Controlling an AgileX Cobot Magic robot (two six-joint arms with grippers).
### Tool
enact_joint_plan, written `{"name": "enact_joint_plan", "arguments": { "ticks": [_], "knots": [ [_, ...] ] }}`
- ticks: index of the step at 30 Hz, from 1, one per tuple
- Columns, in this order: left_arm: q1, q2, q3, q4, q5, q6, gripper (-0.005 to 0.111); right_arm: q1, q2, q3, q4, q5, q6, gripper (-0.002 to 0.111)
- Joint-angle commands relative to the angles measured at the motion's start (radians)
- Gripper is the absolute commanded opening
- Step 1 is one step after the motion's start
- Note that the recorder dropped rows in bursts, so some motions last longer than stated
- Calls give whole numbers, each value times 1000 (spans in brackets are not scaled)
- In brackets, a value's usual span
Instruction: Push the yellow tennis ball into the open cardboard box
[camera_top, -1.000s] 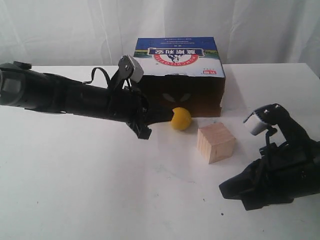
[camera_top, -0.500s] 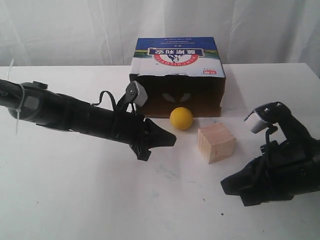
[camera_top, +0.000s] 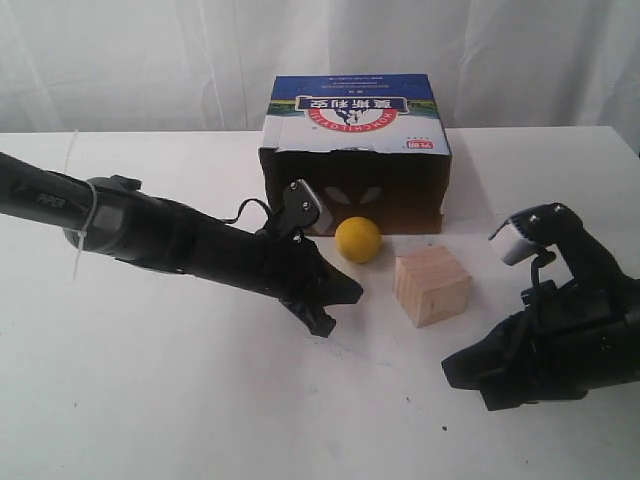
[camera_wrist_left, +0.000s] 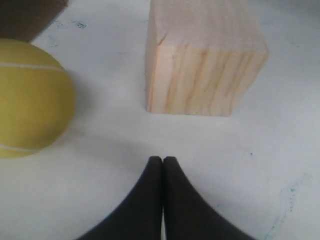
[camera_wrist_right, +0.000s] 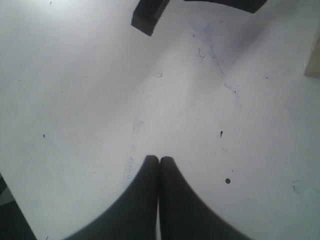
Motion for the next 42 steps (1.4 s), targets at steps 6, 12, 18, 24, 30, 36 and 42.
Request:
{"name": "enact_joint_plan", "arguments": {
  "ticks": [6,12,18,24,30,36,42],
  "knots": [
    [-8,45,-45,-37,-8,163,0,1,-4,-1,2,-4,3,0],
    [-8,81,-110,-76,17,163,0,1,-4,-1,-20,-6,3,0],
    [-8,201,-352,-101,-113,163,0,1,-4,-1,-22,-4,28,0],
    [51,65,-394,-9,-167,54,0,1,-4,10,-79,12,53,0],
    [53,-6,-390,225,-94,-207,0,1,-4,35,-84,5,51,0],
    [53,-49,-272,225,-90,-207,0,1,-4,35,-84,5,51,0],
    [53,-87,-128,231,-93,-196,0,1,-4,35,-82,-6,55,0]
  ]
}}
